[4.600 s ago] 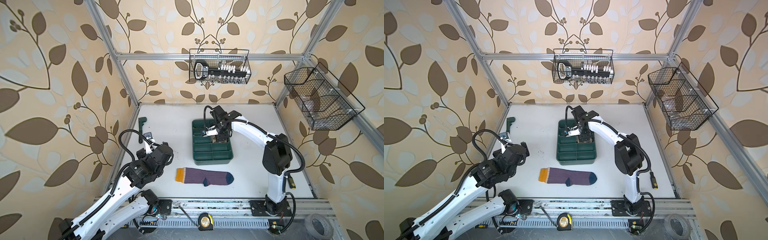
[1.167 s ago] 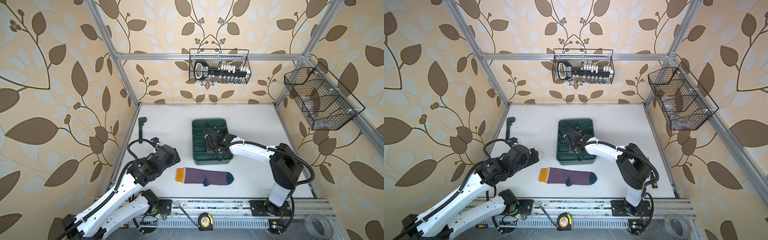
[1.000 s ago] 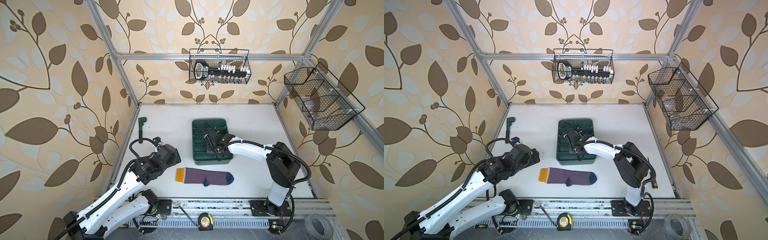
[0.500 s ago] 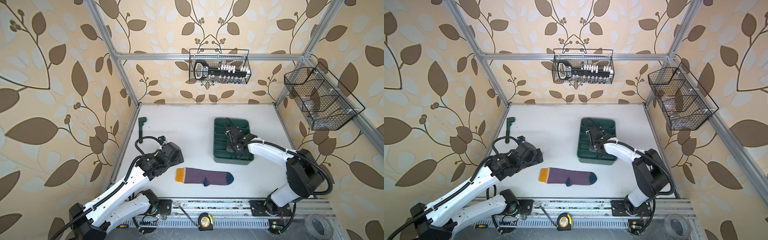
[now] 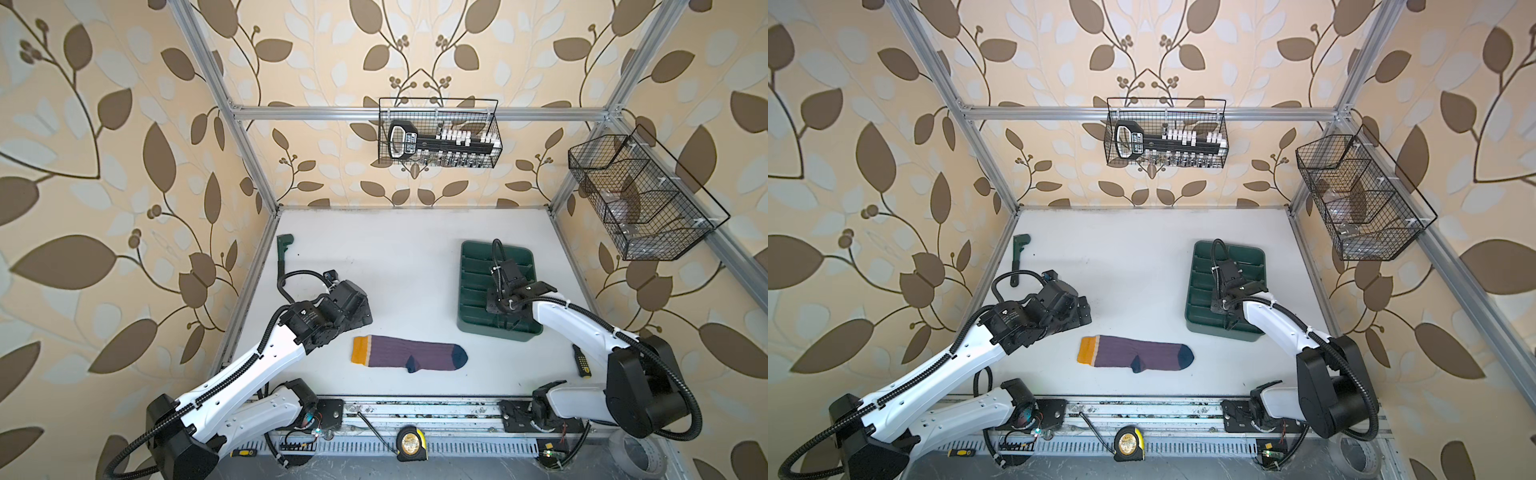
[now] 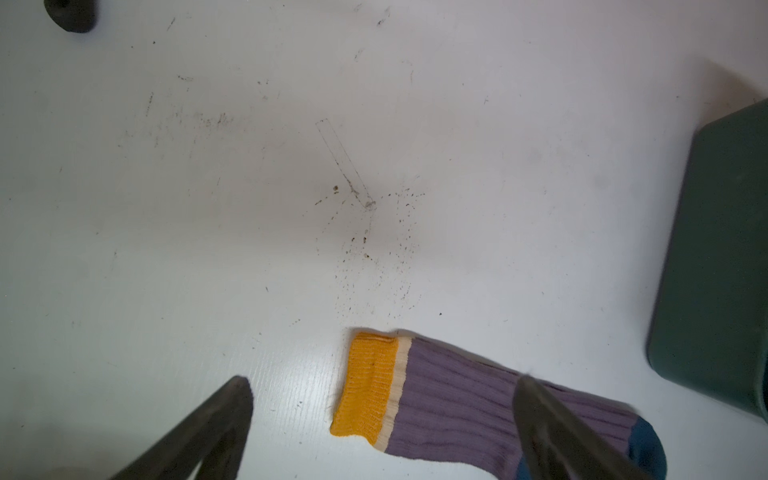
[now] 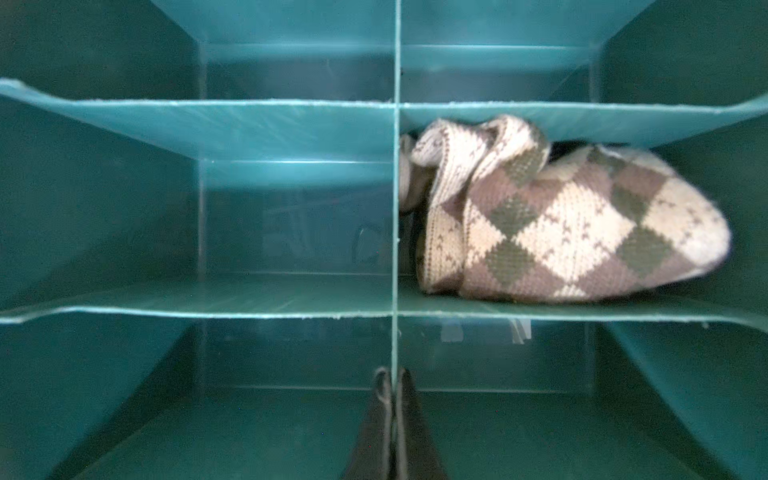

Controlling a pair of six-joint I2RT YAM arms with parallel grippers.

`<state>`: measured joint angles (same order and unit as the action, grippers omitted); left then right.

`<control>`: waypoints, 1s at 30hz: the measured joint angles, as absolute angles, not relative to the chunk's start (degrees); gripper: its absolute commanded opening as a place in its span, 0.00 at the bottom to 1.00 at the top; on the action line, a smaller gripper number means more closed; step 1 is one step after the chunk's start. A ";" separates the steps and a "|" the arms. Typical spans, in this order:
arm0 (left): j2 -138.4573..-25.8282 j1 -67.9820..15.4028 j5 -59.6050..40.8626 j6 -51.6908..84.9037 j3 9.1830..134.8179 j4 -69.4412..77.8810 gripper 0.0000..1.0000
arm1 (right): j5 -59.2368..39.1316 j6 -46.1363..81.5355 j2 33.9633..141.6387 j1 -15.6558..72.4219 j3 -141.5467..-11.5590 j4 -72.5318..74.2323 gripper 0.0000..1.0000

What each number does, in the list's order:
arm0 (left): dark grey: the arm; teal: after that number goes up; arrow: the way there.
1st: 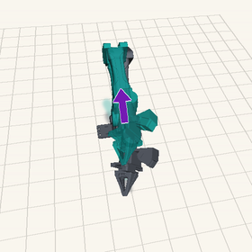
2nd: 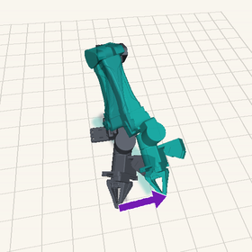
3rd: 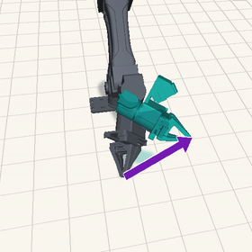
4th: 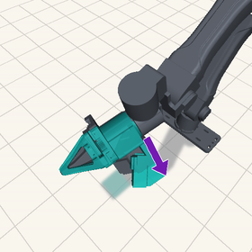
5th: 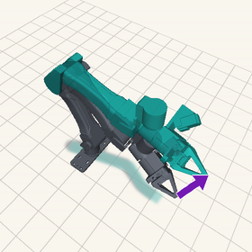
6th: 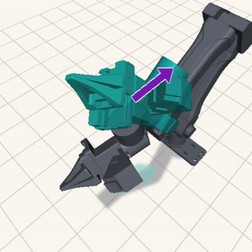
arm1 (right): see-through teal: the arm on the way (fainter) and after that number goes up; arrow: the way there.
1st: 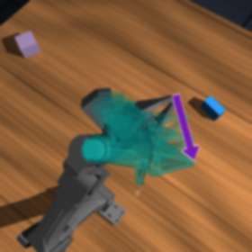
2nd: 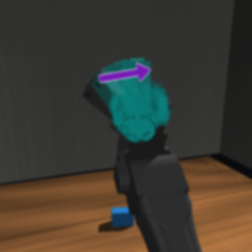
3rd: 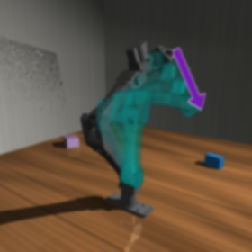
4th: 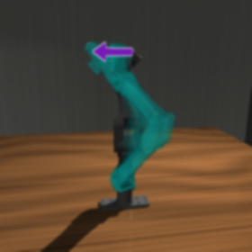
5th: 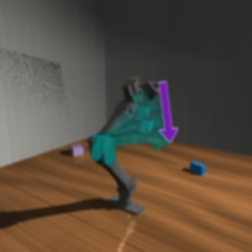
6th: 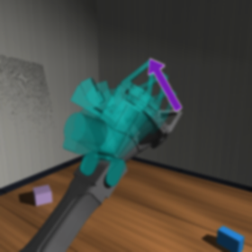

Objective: Roll the socks

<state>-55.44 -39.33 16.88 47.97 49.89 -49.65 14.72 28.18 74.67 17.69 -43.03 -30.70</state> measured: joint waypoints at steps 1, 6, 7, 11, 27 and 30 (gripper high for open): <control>-55.68 -39.33 16.53 48.14 50.28 -49.80 0.99 | 14.76 28.05 73.34 17.43 -42.00 -30.87 0.00; -56.34 -39.33 15.00 50.52 50.94 -52.23 0.99 | 15.00 28.12 65.36 16.49 -37.41 -33.91 0.00; -56.34 -39.33 14.85 51.37 50.94 -52.86 0.99 | 15.00 28.27 64.29 16.56 -37.01 -34.24 0.01; -56.36 -39.33 13.39 54.39 50.92 -54.89 0.99 | 15.49 28.71 60.55 17.82 -36.40 -34.65 0.26; -52.90 -39.33 11.92 59.16 55.18 -63.55 0.99 | 9.82 32.99 48.27 44.31 -40.84 -31.40 0.66; -54.89 -39.33 11.33 58.92 57.19 -63.57 0.99 | 7.88 34.41 48.40 51.11 -40.45 -29.54 0.72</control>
